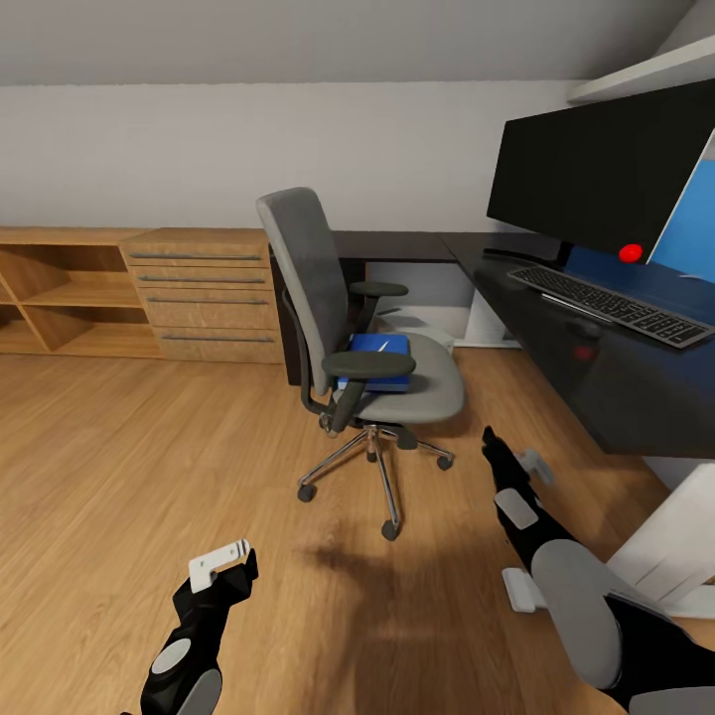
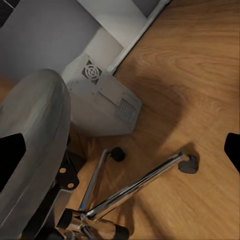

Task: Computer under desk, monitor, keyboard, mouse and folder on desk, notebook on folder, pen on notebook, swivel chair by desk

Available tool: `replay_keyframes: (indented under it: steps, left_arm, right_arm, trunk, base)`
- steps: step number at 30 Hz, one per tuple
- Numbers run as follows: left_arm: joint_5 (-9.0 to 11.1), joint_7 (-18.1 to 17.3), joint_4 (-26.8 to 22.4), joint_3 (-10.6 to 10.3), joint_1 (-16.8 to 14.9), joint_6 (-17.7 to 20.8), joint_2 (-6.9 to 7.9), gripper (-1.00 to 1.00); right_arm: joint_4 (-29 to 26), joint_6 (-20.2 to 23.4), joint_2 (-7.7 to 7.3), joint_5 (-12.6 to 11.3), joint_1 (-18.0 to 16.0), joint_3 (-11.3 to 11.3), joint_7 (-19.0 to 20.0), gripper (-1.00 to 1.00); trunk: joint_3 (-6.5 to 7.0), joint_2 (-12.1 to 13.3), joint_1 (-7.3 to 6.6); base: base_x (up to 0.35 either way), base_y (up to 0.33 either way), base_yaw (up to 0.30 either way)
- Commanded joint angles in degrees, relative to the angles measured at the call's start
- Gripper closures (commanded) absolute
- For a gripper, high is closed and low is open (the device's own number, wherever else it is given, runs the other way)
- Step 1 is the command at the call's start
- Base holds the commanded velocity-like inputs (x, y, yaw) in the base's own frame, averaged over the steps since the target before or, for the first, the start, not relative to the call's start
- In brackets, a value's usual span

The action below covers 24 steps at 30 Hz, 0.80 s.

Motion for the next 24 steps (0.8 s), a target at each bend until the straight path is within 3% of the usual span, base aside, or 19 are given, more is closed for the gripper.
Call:
replay_keyframes:
  steps: [1, 12, 18, 24]
  left_arm:
    - [0.2, 0.4, -0.1, -0.1, -0.1, 0.2, 0.03, -1.00]
    - [0.2, 0.4, -0.1, -0.2, -0.1, 0.2, -0.03, -1.00]
    - [0.2, 0.3, -0.1, -1.0, -0.1, 0.2, -0.03, -1.00]
    - [0.1, 0.3, -0.1, -1.3, -0.1, 0.2, -0.03, -1.00]
  right_arm:
    - [0.1, 0.1, -0.17, -0.6, 0.0, -0.1, 1.0, -1.00]
    - [0.1, 0.9, -0.92, -0.8, 0.0, -0.2, 1.8, -1.00]
    - [0.2, 4.4, -1.47, -0.9, 0.0, -0.5, 2.0, -1.00]
    - [0.1, 5.8, -1.56, -0.9, 0.0, -0.9, 5.5, -1.00]
  trunk:
    - [-0.05, 0.0, -0.01]
    - [-0.05, 0.0, -0.01]
    - [-0.05, 0.0, -0.01]
    - [-0.05, 0.0, -0.01]
  base:
    - [0.000, 0.000, 0.000]
    - [0.000, 0.000, 0.000]
    - [0.000, 0.000, 0.000]
    - [0.000, 0.000, 0.000]
